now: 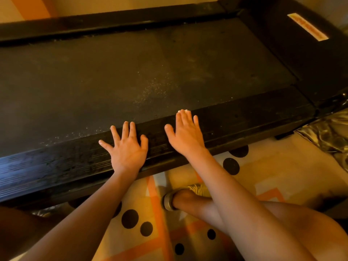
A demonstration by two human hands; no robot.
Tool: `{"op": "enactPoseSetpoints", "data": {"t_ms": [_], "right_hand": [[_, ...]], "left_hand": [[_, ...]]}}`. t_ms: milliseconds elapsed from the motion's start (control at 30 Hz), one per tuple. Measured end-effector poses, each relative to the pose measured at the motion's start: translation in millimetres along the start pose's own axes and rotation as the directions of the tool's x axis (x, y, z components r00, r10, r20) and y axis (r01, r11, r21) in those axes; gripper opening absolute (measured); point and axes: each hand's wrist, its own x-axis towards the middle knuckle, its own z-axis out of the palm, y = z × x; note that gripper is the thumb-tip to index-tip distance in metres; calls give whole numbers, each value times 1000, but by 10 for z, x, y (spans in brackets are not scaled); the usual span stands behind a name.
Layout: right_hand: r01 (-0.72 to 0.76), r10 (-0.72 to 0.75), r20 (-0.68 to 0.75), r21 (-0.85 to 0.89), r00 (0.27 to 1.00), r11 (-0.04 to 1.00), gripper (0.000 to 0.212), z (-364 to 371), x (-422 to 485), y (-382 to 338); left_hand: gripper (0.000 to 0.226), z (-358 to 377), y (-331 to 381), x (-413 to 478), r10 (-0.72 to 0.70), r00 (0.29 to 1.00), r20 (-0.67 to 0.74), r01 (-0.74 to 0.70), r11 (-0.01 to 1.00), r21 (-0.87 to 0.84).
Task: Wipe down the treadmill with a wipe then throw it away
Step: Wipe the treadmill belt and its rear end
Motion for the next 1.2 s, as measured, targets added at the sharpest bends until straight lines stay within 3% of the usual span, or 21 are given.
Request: {"op": "enactPoseSetpoints", "data": {"t_ms": [167, 367, 600, 833, 1067, 1200], "right_hand": [[169, -166, 44, -60, 985, 984, 77, 107, -149, -151], [-70, 71, -2, -76, 998, 995, 78, -87, 95, 85], [144, -143, 39, -32, 989, 989, 74, 157, -334, -248], [-16, 16, -18, 2, 1000, 1000, 73, 86, -198, -33], [235, -232, 69, -39, 970, 971, 70, 210, -583, -83], [163, -162, 32, -31, 986, 986, 65, 60, -326, 193]], "left_hand": [[66, 8, 0, -9, 1, 1000, 0, -1, 1000, 14], [67, -8, -5, 3, 12, 1000, 9, -12, 1000, -6], [66, 11, -5, -1, 7, 1000, 0, -7, 1000, 17], [66, -5, 0, -7, 12, 1000, -9, -12, 1000, -4], [66, 9, -5, -9, 9, 1000, -3, -9, 1000, 13], [67, 0, -8, 4, 13, 1000, 2, -13, 1000, 2]]}}
